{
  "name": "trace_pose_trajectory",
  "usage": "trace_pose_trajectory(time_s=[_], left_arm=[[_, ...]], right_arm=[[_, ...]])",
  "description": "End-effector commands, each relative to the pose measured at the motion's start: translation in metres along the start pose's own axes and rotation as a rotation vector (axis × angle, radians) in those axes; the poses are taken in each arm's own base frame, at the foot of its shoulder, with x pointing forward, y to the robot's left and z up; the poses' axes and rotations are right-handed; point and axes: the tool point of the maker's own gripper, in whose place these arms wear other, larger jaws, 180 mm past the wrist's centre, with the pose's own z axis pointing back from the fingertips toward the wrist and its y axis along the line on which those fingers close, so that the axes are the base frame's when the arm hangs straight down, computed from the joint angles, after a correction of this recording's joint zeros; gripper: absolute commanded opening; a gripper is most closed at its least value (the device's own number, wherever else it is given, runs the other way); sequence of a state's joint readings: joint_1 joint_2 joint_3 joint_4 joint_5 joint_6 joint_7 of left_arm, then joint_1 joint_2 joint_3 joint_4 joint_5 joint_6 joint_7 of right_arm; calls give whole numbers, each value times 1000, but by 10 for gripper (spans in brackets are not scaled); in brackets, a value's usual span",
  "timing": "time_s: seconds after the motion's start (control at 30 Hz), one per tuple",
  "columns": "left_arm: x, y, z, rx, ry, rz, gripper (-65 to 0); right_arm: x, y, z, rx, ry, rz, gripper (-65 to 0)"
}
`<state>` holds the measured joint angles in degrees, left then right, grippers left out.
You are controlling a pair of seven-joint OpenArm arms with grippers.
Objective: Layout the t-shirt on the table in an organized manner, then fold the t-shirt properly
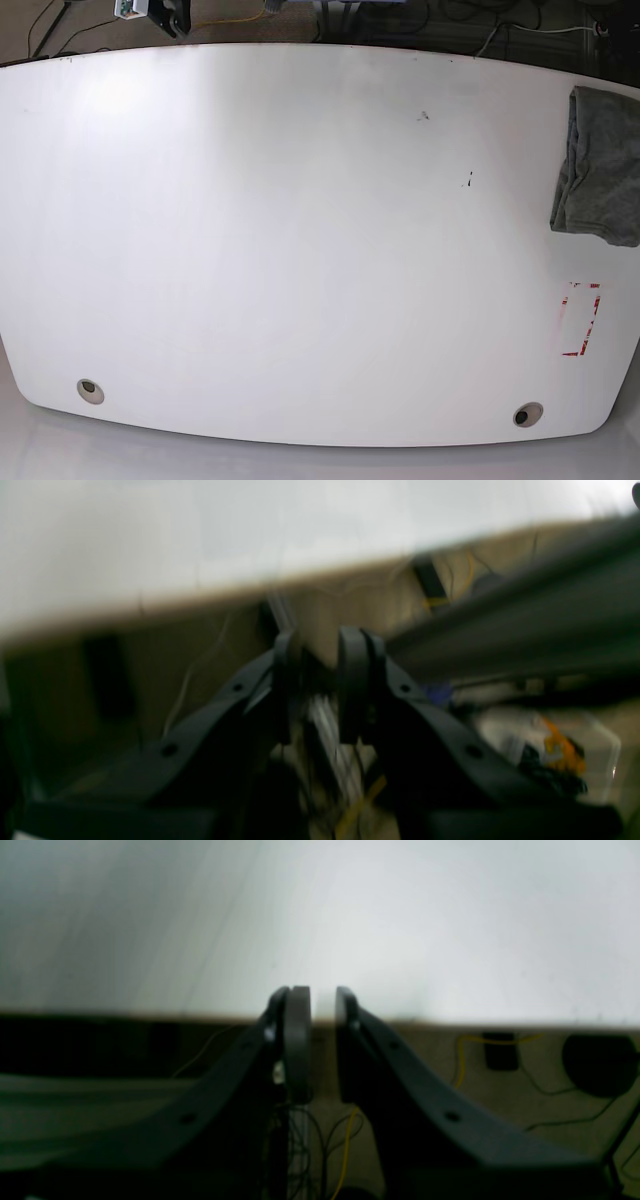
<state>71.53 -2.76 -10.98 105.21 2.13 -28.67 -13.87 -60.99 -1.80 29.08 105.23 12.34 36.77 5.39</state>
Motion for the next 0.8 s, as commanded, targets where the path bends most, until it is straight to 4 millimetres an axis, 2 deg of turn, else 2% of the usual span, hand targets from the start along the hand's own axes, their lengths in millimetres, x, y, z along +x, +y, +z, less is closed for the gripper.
trace_pose_trajectory(time_s=[0.0, 0.1, 0.13, 0.23, 0.4, 0.53, 0.77], left_arm=[[-25, -3, 10, -4, 51, 50, -546], [-57, 1, 9, 2, 119, 87, -546], [-61, 4, 7, 2, 127, 86, -546], [-86, 20, -3, 12, 174, 96, -546], [-120, 33, -24, 27, 229, 146, -546], [-146, 45, -44, 50, 276, 200, -546], [-175, 60, -80, 75, 338, 285, -546]], right_arm=[[-14, 2, 17, -1, 37, -32, -571], [-47, 13, 26, 32, 123, -85, -571], [-53, 14, 27, 34, 136, -95, -571], [-86, 17, 29, 36, 207, -152, -571], [-128, 18, 25, 58, 302, -203, -571], [-160, 17, 14, 74, 355, -230, -571], [-205, 8, -11, 57, 426, -264, -571]])
